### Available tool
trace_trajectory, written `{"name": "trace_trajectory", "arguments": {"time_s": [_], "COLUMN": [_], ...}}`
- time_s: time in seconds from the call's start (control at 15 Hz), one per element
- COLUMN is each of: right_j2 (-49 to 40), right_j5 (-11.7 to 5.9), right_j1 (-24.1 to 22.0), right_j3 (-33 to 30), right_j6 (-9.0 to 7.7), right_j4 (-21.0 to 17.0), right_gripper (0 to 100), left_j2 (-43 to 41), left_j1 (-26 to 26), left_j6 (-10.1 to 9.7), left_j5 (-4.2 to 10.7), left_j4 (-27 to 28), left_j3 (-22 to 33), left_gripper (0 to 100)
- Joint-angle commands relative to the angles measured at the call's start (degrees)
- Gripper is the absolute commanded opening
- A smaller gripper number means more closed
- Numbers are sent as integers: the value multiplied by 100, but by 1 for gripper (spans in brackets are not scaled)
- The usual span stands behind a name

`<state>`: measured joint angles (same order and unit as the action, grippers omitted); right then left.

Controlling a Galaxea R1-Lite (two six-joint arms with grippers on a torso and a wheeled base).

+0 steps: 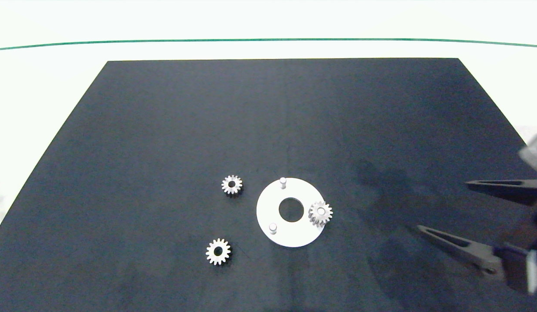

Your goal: Install three planetary gears onto the carrier pins

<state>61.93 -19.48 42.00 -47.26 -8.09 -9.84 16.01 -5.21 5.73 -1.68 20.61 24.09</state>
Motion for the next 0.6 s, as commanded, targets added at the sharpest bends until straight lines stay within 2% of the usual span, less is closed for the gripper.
{"name": "trace_trajectory", "arguments": {"time_s": [0.07, 0.13, 0.27, 0.33, 0.4, 0.6], "right_j2": [-3240, -3732, -4646, -4954, -5200, -5542], "right_j5": [-126, -126, -117, -117, -117, -126], "right_j1": [-1018, -1203, -1554, -1642, -1721, -1958], "right_j3": [551, 551, 578, 587, 587, 578], "right_j6": [-8, -8, -17, -17, -17, -17], "right_j4": [-1433, -1802, -2664, -2963, -3147, -3226], "right_gripper": [100, 100, 100, 100, 100, 100], "left_j2": [148, 210, 623, 887, 1265, 2363], "left_j1": [-7, -16, -420, -754, -1026, -1519], "left_j6": [956, 1132, 1141, 1141, 1150, 1202], "left_j5": [-25, -60, -113, -113, -95, -95], "left_j4": [-427, -558, -690, -1024, -1420, -2659], "left_j3": [-774, -897, -897, -950, -1073, -1117], "left_gripper": [100, 100, 100, 100, 100, 100]}}
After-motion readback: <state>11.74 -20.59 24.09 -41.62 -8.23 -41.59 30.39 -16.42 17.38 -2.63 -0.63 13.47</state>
